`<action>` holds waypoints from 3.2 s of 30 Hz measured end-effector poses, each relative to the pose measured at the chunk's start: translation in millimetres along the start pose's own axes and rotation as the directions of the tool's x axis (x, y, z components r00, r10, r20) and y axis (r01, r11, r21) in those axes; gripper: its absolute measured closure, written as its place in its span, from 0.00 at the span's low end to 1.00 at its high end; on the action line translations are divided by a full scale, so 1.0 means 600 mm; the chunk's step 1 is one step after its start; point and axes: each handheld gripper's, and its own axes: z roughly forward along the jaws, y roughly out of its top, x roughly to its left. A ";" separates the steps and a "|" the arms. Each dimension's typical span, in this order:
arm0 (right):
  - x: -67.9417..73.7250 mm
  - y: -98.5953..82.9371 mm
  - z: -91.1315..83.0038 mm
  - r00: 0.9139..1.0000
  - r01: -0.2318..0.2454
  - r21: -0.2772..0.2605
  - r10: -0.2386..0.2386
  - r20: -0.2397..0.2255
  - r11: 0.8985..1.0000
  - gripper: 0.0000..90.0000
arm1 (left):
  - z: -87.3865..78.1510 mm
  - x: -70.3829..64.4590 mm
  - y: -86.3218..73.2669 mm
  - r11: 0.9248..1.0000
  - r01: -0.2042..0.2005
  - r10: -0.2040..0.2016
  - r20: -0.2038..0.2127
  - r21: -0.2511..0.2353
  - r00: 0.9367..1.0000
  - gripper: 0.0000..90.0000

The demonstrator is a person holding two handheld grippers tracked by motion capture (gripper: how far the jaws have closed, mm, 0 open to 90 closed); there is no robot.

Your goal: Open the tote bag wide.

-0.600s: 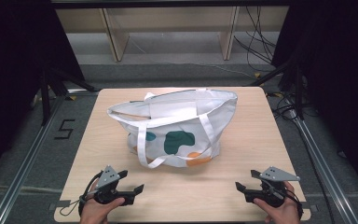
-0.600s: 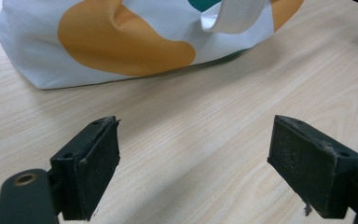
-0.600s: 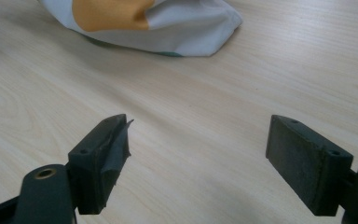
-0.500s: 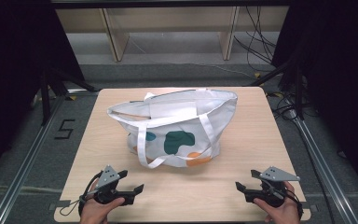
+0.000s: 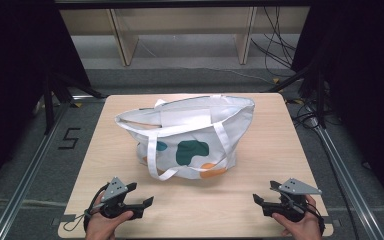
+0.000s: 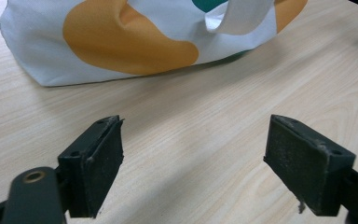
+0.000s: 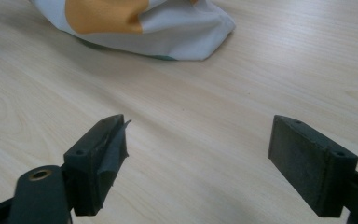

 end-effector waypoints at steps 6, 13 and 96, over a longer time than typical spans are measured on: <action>-0.004 0.003 -0.001 1.000 0.000 -0.008 0.000 -0.006 1.000 0.20 | -0.002 -0.001 0.001 1.000 0.007 -0.007 0.000 0.000 1.000 0.28; 0.000 0.011 -0.002 0.999 -0.038 -0.002 0.038 -0.017 0.999 0.21 | -0.006 0.003 0.004 1.000 0.016 -0.016 0.015 -0.009 1.000 0.45; 0.025 0.351 0.253 0.957 0.269 0.200 -0.239 -0.162 0.942 1.00 | 0.214 0.106 0.331 0.977 -0.055 0.051 0.026 0.207 0.998 0.98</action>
